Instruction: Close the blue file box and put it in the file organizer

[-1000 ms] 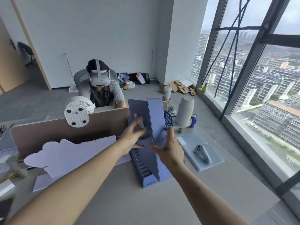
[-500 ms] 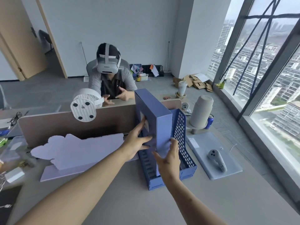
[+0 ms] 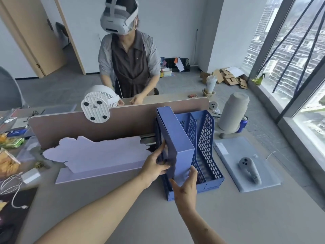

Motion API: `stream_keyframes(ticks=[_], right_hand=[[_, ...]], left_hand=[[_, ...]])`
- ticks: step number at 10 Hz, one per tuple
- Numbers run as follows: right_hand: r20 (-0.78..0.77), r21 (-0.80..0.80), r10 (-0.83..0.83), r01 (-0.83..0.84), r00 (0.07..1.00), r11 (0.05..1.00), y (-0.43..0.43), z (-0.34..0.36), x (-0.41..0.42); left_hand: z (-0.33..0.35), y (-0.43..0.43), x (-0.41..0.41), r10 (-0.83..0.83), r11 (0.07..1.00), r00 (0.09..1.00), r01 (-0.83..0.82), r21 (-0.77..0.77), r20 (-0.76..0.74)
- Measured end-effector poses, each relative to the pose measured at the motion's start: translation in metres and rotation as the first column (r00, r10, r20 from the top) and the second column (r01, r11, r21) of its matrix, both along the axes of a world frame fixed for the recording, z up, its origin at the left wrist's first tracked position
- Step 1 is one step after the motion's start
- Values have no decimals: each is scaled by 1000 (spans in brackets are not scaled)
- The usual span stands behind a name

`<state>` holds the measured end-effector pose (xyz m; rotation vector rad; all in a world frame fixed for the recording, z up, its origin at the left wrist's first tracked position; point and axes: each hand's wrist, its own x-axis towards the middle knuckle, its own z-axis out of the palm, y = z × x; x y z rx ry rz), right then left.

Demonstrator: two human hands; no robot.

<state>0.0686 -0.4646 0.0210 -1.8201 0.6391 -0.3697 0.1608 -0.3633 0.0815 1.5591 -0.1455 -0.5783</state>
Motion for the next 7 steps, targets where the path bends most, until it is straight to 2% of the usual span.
stream_keyframes(ticks=[4,5,6,7], right_hand=[[14,20,103,-103,995,994,-4,-19,-3],[-14,9,163,-163,986,987,-15,-20,-2],[34,12,209,-209,977,978,-26,-11,-6],[142,8,196,-200,970,980,-51,13,-10]], left_hand=[[-1,5,-18,-46,996,999,44,75,17],[9,11,-23,-70,983,997,62,172,44],[17,20,-26,-85,974,992,63,215,93],[24,39,-29,-73,955,973,4,297,221]])
